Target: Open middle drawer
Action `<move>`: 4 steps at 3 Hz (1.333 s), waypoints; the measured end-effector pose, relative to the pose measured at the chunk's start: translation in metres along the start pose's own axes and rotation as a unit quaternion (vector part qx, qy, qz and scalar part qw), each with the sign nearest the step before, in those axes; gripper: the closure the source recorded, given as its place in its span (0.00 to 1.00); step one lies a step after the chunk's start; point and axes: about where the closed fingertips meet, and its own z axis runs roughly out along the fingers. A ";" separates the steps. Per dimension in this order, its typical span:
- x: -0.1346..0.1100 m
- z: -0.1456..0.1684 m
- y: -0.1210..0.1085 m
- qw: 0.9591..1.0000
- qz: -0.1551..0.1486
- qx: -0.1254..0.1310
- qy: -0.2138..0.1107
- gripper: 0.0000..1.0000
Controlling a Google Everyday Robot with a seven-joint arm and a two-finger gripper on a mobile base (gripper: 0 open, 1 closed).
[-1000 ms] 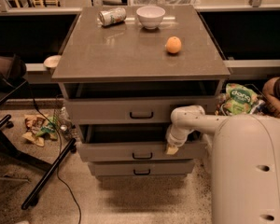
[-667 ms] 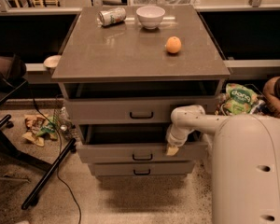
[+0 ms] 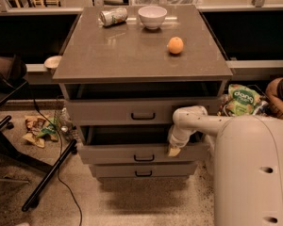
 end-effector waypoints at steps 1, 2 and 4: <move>0.000 0.000 0.000 1.000 0.000 0.000 0.000 0.34; 0.000 0.000 0.000 1.000 0.000 0.000 0.000 0.12; -0.002 -0.009 0.028 0.999 -0.014 -0.044 -0.014 0.00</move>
Offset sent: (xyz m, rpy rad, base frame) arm 0.0000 0.0000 0.0000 0.0000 0.0000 0.0000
